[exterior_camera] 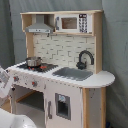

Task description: Play with the kitchen

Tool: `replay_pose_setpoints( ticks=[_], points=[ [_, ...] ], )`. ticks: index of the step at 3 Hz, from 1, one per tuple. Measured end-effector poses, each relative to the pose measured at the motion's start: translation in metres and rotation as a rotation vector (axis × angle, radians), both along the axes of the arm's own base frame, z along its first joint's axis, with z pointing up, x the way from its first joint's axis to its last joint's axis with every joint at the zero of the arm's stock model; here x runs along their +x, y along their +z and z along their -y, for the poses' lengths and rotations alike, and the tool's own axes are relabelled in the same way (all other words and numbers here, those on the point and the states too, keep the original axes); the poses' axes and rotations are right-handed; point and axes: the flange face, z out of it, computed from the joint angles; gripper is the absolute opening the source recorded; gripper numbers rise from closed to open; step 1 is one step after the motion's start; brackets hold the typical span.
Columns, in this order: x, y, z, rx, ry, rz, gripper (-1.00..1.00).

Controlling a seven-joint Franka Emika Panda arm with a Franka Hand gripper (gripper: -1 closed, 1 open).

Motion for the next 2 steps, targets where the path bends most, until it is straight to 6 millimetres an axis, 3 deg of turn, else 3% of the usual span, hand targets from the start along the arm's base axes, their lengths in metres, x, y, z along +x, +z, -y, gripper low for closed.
replay_pose_setpoints(
  ticks=[2],
  points=[
    [-0.028, 0.026, -0.004, -0.137, -0.021, 0.138, 1.00]
  ],
)
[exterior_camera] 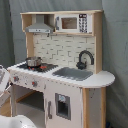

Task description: Play with the kitchen

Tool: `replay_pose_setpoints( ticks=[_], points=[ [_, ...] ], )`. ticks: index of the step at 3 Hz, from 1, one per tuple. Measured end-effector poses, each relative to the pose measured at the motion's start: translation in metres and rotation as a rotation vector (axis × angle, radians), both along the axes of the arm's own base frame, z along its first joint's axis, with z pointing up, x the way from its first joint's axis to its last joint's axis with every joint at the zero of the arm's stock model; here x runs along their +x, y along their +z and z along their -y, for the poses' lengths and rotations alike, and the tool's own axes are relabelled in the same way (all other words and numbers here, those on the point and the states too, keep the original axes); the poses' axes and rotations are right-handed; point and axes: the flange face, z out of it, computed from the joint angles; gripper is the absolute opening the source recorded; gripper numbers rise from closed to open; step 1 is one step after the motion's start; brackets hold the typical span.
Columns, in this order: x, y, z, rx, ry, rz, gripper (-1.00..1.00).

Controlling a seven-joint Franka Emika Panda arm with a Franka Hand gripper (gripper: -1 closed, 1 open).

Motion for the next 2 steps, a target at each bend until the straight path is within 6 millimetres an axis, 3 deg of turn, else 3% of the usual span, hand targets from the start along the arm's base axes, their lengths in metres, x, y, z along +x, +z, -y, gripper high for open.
replay_pose_setpoints(
  ticks=[2],
  points=[
    [-0.030, 0.026, -0.019, -0.160, -0.005, 0.182, 1.00]
  ],
)
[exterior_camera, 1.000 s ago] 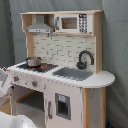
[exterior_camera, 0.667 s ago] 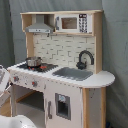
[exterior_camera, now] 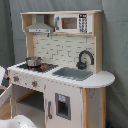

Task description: Play with the kitchen

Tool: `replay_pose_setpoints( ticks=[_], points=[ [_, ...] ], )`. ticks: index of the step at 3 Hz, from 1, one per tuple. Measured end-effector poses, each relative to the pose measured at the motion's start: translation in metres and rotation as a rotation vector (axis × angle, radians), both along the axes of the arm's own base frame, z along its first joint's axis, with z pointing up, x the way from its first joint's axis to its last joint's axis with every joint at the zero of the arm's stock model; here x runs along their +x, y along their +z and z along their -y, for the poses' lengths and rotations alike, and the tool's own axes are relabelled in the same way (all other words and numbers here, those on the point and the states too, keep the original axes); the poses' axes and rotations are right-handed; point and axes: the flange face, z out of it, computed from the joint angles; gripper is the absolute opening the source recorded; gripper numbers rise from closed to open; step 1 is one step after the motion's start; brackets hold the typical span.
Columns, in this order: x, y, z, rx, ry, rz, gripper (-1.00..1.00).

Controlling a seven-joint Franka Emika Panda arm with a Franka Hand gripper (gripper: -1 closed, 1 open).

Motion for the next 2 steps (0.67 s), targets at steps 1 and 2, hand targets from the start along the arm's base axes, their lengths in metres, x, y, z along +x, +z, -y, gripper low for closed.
replay_pose_setpoints(
  ticks=[1, 2],
  points=[
    [-0.016, 0.009, -0.014, -0.078, 0.020, 0.102, 1.00],
    [-0.031, 0.010, -0.030, -0.170, 0.047, 0.222, 1.00]
  ],
)
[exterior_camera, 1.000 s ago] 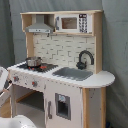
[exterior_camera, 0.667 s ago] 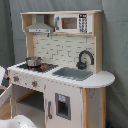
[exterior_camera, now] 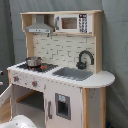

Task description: Play with the kitchen

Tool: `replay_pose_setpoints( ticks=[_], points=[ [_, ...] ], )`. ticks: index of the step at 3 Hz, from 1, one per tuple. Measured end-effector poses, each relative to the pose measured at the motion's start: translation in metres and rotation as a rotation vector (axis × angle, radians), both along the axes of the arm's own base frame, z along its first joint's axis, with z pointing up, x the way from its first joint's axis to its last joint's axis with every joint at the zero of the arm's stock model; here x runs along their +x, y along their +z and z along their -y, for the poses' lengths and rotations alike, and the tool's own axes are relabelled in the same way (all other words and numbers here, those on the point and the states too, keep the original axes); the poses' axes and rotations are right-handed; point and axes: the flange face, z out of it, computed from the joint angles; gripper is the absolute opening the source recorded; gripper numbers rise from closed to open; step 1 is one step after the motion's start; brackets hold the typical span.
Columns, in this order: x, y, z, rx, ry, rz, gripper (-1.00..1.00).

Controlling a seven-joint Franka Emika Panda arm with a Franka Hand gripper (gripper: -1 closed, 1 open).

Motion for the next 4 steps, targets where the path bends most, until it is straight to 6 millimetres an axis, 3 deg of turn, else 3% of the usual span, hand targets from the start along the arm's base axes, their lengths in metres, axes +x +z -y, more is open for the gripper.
replay_pose_setpoints(
  ticks=[1, 4],
  points=[
    [-0.006, -0.005, -0.017, -0.082, 0.043, 0.114, 1.00],
    [-0.001, -0.019, -0.058, -0.190, 0.217, 0.369, 1.00]
  ],
)
